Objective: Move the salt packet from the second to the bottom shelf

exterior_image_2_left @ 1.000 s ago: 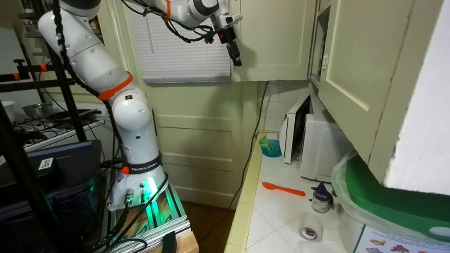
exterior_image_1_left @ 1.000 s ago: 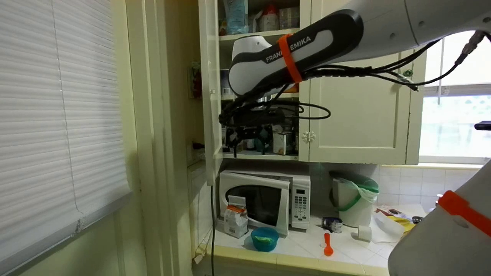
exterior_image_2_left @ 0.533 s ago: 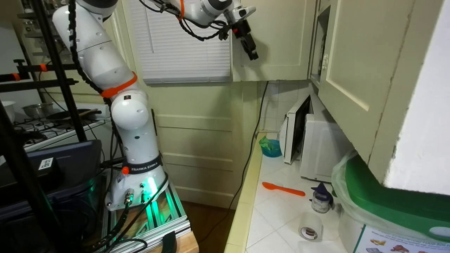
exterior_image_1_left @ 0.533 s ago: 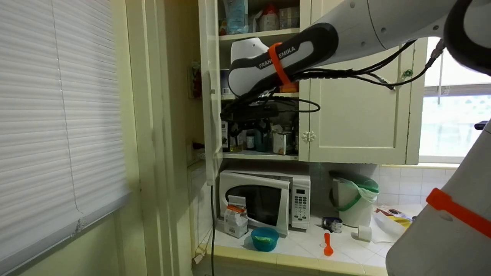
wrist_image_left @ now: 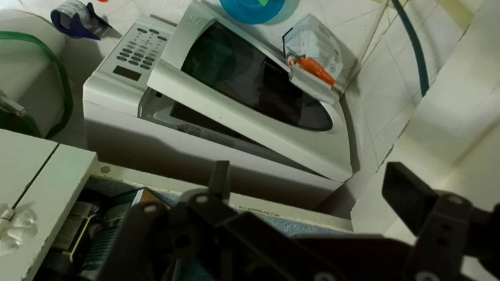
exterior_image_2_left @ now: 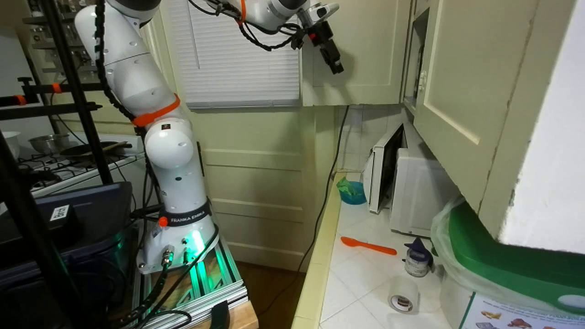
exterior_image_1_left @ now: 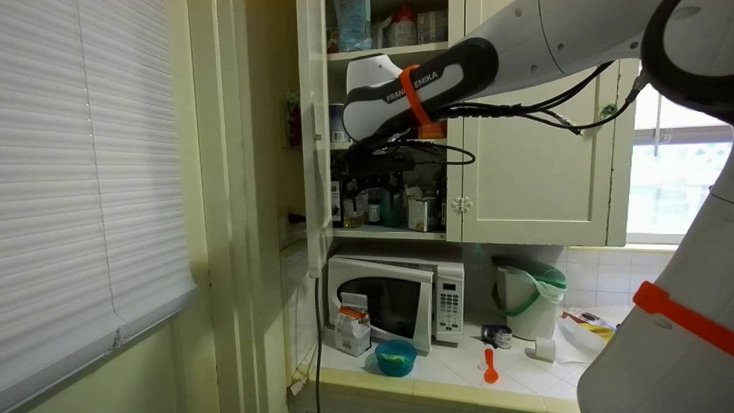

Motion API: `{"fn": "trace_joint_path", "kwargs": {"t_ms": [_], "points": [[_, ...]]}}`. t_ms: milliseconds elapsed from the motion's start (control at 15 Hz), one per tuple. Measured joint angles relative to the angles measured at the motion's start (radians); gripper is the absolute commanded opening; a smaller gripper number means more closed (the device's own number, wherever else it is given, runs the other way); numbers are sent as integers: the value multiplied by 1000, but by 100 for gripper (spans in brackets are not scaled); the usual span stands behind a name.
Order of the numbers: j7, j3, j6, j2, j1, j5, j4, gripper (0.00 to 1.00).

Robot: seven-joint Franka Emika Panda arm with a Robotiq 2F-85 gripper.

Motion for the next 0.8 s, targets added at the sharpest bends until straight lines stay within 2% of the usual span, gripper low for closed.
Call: {"fn": "trace_joint_path", "kwargs": {"t_ms": [267,467,800], "points": [[219,7,88,25,-22,-202,0,100],[358,-1,107,66,-45,-340,29,100],[457,-55,106,148,-46,-446,127,100]]}}
